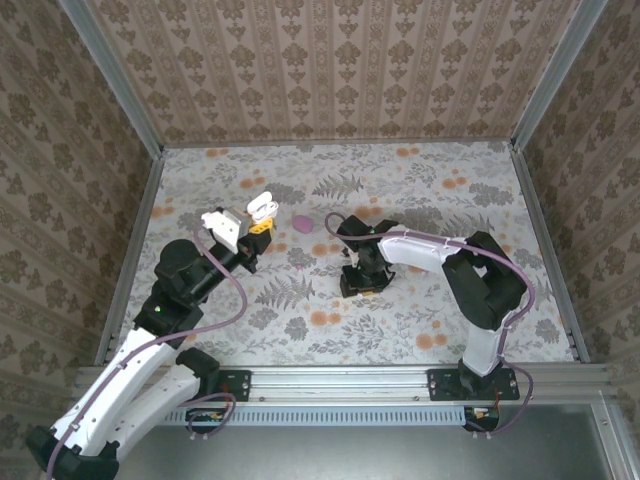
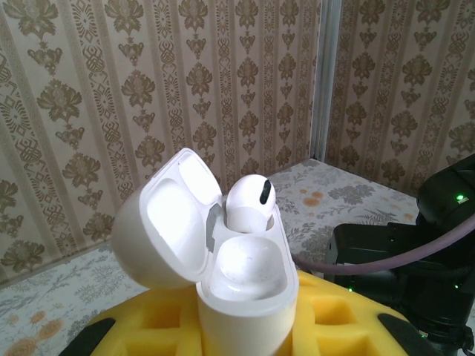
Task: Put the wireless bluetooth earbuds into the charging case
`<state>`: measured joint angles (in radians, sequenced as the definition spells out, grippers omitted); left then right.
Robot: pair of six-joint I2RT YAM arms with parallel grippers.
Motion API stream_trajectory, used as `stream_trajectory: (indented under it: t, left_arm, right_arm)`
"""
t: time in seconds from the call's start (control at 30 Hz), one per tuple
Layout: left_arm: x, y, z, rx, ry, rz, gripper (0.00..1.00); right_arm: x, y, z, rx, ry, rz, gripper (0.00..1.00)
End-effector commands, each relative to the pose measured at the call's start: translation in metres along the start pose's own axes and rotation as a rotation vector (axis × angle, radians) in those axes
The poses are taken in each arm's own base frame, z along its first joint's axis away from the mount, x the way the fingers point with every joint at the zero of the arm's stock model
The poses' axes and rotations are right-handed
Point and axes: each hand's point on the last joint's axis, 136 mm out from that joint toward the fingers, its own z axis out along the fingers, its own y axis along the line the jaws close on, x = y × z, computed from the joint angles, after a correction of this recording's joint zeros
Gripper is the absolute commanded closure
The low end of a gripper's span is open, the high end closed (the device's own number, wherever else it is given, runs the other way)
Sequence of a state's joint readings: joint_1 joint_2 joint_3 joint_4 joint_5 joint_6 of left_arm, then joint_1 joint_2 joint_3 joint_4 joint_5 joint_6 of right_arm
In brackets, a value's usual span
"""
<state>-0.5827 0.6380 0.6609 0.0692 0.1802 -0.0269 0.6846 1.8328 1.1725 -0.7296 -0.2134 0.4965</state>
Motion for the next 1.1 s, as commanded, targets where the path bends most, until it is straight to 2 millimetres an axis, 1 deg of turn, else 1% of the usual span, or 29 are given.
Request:
stream_trajectory:
  t: [0.0,0.13,0.23,0.3,0.47,0.73,0.87,0.93,1.07]
  left_arm:
    - [-0.009,-0.005,-0.001,0.022,-0.040,-0.005,0.78]
    - [-0.007,-0.004,-0.001,0.018,-0.039,-0.007,0.78]
    - [-0.006,-0.004,-0.001,0.017,-0.039,-0.008,0.78]
    - [-0.007,-0.004,-0.001,0.018,-0.041,-0.006,0.78]
    - [-0.005,-0.004,-0.001,0.016,-0.035,-0.004,0.78]
    - [-0.004,-0.003,0.000,0.010,-0.035,-0.005,0.78]
    - [-0.004,-0.003,0.000,0.011,-0.034,-0.004,0.78]
    - [-0.003,-0.003,0.000,0.009,-0.034,-0.004,0.78]
    - [-0.003,-0.003,0.000,0.011,-0.032,-0.005,0.78]
  right_arm:
    - [-0.004,-0.002,-0.016,0.060,-0.028,0.007,0.55]
    - [-0.012,-0.014,-0.024,0.150,-0.059,-0.006,0.54]
    - [-0.017,-0.012,-0.019,0.150,-0.048,-0.042,0.57]
    - [-0.018,-0.015,-0.017,0.180,-0.024,-0.054,0.58]
    - [-0.022,-0.013,-0.011,0.186,-0.001,-0.094,0.59]
    - [-0.020,-0.011,-0.001,0.176,0.047,-0.122,0.57]
    - [-0.020,-0.010,0.004,0.171,0.064,-0.130,0.58]
    - [-0.019,-0.010,0.007,0.167,0.075,-0.135,0.61]
    - [-0.018,-0.010,0.010,0.167,0.085,-0.141,0.61]
